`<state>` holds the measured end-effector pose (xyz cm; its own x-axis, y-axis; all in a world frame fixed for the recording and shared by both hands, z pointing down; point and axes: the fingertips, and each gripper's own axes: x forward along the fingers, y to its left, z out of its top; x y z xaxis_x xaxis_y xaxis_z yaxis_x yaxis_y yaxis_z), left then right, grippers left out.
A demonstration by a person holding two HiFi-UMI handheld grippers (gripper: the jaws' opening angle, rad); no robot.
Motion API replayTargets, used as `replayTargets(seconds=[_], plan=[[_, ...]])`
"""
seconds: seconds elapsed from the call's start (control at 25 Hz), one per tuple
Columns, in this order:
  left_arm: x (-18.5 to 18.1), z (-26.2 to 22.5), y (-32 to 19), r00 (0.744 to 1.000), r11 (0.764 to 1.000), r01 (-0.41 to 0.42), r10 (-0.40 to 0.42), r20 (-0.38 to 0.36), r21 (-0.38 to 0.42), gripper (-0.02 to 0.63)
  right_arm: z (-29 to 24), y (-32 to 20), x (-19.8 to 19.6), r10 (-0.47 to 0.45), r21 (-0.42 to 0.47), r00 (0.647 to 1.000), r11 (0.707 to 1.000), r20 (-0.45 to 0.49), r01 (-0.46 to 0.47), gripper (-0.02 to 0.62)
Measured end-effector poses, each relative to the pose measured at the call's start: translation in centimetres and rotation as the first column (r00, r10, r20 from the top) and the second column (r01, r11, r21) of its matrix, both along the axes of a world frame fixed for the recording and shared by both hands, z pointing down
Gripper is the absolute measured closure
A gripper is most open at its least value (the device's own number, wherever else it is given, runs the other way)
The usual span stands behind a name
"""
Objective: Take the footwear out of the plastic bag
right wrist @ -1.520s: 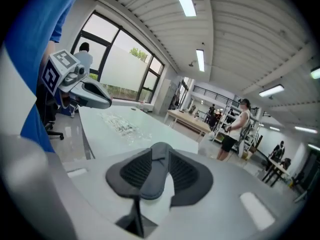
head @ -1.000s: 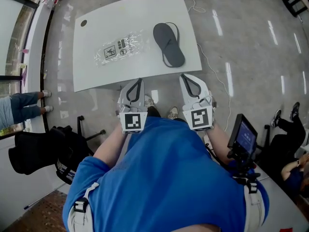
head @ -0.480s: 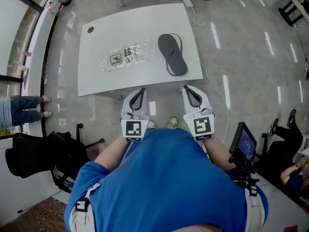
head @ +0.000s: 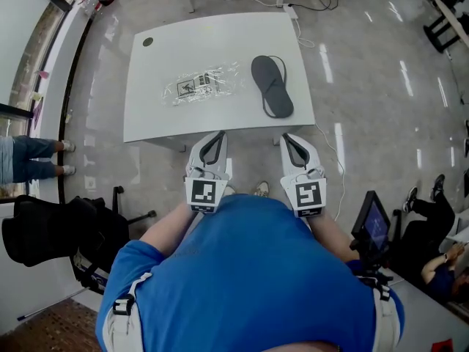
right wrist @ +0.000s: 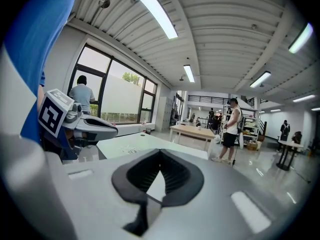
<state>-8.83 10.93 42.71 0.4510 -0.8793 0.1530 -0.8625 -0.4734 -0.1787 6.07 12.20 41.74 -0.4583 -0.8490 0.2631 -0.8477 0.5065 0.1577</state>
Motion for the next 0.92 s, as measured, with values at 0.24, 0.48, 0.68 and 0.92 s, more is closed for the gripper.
replayTargets(seconds=[0.24, 0.48, 0.68, 0.92], plan=[[-0.2, 0.0, 0.3, 1.000, 1.000, -0.008, 0.007, -0.016, -0.012, 0.600, -0.1, -0.2, -0.6, 0.012, 0.001, 1.000, 1.000, 0.009, -0.012, 0.592], [-0.4, -0.2, 1.0, 1.000, 1.000, -0.023, 0.023, -0.021, -0.013, 0.600, -0.4, 0.1, -1.1, 0.021, 0.007, 1.000, 1.000, 0.007, -0.021, 0.592], [-0.3, 0.1, 0.8, 0.999, 1.000, -0.010, 0.009, -0.038, -0.014, 0.600, 0.1, 0.1, -1.1, 0.014, -0.002, 1.000, 1.000, -0.009, -0.014, 0.592], [-0.8, -0.2, 0.0, 0.998, 1.000, 0.029, -0.029, -0.049, 0.001, 0.599, 0.0, -1.1, -1.3, -0.012, 0.004, 1.000, 1.000, -0.022, 0.012, 0.592]])
